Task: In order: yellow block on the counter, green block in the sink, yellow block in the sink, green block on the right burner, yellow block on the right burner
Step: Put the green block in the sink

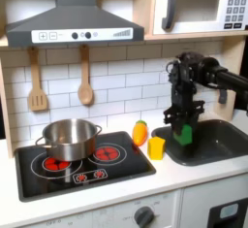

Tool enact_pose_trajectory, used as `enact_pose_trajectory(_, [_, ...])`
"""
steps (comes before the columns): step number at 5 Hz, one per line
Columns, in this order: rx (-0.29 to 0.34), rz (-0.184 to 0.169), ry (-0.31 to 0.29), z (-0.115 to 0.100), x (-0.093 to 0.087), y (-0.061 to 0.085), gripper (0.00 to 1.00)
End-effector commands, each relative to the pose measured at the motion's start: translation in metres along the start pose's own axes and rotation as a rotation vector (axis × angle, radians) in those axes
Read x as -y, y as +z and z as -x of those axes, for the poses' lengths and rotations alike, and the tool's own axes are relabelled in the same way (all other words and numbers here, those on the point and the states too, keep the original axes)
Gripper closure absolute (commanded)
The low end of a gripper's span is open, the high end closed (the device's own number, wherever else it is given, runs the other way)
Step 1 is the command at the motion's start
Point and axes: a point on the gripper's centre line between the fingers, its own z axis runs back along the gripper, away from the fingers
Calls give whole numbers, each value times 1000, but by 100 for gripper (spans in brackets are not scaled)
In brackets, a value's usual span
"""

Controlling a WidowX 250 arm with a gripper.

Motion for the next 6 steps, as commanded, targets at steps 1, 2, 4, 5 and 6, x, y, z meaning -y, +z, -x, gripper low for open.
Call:
enact_pose_trajectory(1, [7,-23,5,2,18,-18,100])
enact_pose_trajectory(2, [10,-16,16,-1,32,-25,100])
enact_pose_trajectory(4, [-31,-18,35,-11,58,-46,100])
enact_pose_trajectory(5, [-31,-26,45,-21,64,-54,100])
enact_pose_trajectory(6, [-37,-32,62,-31,66,-63,100])
